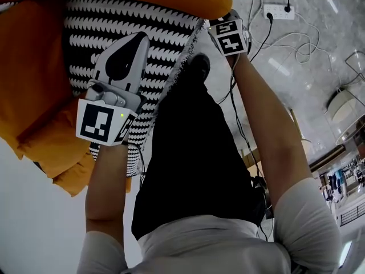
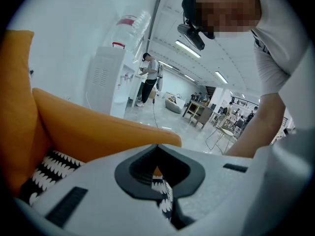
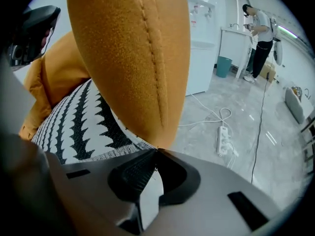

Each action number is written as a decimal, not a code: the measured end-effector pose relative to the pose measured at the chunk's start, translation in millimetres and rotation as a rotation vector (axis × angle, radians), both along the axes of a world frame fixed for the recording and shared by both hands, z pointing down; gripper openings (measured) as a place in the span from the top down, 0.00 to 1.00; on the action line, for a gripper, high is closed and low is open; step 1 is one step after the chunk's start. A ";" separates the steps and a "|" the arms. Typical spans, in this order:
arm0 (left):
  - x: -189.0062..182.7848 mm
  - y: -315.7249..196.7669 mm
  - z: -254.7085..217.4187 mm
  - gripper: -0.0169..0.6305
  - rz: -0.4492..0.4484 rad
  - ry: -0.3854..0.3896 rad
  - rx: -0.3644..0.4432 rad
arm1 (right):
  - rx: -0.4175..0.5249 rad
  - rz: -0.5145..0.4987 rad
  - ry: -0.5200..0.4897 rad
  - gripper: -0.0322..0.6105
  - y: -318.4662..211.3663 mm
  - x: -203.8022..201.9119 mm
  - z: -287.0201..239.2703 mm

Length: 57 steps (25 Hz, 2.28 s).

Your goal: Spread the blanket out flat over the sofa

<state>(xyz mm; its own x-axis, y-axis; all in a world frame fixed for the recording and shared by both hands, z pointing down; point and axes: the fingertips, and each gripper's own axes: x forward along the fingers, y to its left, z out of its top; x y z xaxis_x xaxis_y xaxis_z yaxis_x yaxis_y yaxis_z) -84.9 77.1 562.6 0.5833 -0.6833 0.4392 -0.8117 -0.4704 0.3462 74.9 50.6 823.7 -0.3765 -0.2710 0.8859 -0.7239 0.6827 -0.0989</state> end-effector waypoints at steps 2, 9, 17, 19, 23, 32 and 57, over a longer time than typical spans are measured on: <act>-0.7 1.5 -3.1 0.96 -0.003 0.003 0.008 | 0.008 0.019 0.010 0.89 1.0 8.4 -1.4; 1.6 0.6 -23.5 0.96 -0.021 0.018 0.056 | 0.024 0.141 0.079 0.77 -1.8 66.1 -19.5; 10.8 -38.1 -124.9 0.96 -0.061 -0.020 0.079 | 0.139 0.151 -0.003 0.77 -59.6 82.3 -166.5; 16.5 -71.5 -155.0 0.96 -0.077 -0.045 0.071 | 0.168 0.159 -0.045 0.77 -96.5 86.2 -215.0; 26.0 -66.4 -221.3 0.96 -0.081 -0.076 0.087 | 0.193 0.195 -0.159 0.78 -96.1 83.9 -313.9; 20.8 -30.9 -370.8 0.96 -0.123 -0.118 0.206 | 0.377 0.092 -0.329 0.86 -55.6 62.4 -536.8; 5.8 124.3 -551.1 0.96 -0.273 -0.125 0.388 | 0.624 -0.203 -0.573 0.91 82.8 35.0 -783.5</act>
<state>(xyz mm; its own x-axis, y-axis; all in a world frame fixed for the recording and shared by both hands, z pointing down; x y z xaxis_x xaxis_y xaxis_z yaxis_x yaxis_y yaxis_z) -79.1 201.4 11.5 0.3187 -0.9311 0.1776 -0.9477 -0.3092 0.0795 109.9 133.4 40.1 -0.8126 -0.5230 0.2573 -0.5356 0.8441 0.0243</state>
